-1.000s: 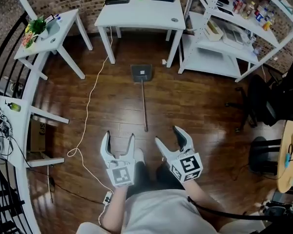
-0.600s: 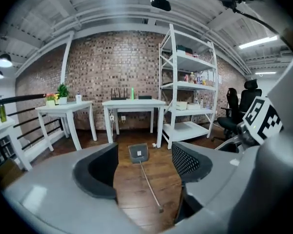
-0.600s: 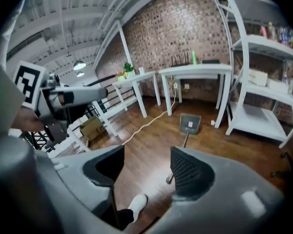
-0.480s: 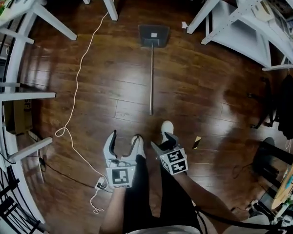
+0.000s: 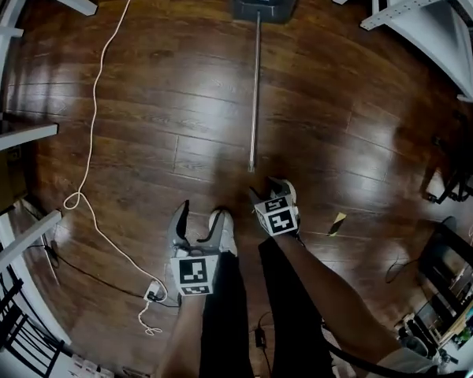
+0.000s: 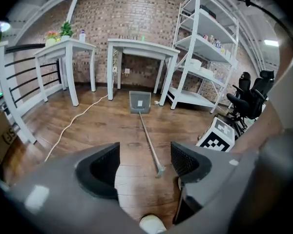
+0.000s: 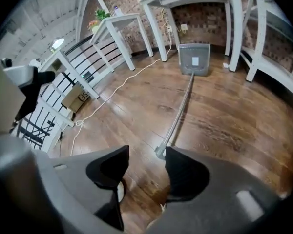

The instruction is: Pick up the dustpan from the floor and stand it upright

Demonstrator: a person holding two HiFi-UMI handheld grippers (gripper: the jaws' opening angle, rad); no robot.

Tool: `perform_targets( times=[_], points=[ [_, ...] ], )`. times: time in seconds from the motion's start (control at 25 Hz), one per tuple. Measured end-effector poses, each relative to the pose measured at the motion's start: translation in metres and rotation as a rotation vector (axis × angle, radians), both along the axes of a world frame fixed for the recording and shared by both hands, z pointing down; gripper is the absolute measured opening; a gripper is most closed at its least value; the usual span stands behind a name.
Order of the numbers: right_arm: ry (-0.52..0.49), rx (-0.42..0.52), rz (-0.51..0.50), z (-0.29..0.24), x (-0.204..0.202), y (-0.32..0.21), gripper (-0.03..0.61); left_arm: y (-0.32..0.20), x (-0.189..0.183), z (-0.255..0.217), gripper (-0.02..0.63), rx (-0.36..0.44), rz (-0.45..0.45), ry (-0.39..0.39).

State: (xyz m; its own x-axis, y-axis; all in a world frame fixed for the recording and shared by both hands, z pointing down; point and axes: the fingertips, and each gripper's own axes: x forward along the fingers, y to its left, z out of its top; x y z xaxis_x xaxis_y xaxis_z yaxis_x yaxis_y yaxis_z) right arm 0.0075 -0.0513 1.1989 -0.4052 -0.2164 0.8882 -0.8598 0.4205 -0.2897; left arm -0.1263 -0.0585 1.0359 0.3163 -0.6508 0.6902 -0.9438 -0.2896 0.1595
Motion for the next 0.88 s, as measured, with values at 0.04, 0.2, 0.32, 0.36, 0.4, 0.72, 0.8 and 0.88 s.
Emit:
perform_targets(
  times=[0.04, 0.2, 0.32, 0.36, 0.4, 0.72, 0.8, 0.88],
  points=[
    [0.007, -0.003, -0.024, 0.015, -0.004, -0.002, 0.221, 0.000, 0.001, 0.013, 0.347, -0.014, 0.004, 0.000],
    [0.045, -0.004, -0.082, 0.075, -0.015, -0.009, 0.218, 0.002, 0.002, 0.051, 0.346, -0.062, 0.019, 0.003],
    [0.104, 0.001, -0.118, 0.110, -0.018, -0.010, 0.217, 0.010, -0.001, 0.060, 0.345, -0.096, 0.003, 0.017],
    [0.125, 0.006, -0.119, 0.116, -0.017, -0.012, 0.192, 0.012, -0.003, 0.061, 0.340, -0.100, 0.002, 0.018],
    [0.140, 0.014, -0.113, 0.119, -0.015, -0.013, 0.124, 0.013, -0.005, 0.061, 0.336, -0.103, 0.004, 0.015],
    [0.099, 0.055, -0.107, 0.021, 0.008, -0.015, 0.100, 0.000, -0.004, 0.026, 0.334, -0.108, -0.004, 0.009],
    [0.077, 0.051, -0.096, -0.024, 0.019, -0.017, 0.100, -0.010, 0.010, -0.002, 0.333, -0.098, 0.010, 0.024],
    [0.053, 0.047, -0.078, -0.068, 0.028, -0.021, 0.100, -0.020, 0.026, -0.032, 0.333, -0.082, 0.032, 0.043]
  ],
)
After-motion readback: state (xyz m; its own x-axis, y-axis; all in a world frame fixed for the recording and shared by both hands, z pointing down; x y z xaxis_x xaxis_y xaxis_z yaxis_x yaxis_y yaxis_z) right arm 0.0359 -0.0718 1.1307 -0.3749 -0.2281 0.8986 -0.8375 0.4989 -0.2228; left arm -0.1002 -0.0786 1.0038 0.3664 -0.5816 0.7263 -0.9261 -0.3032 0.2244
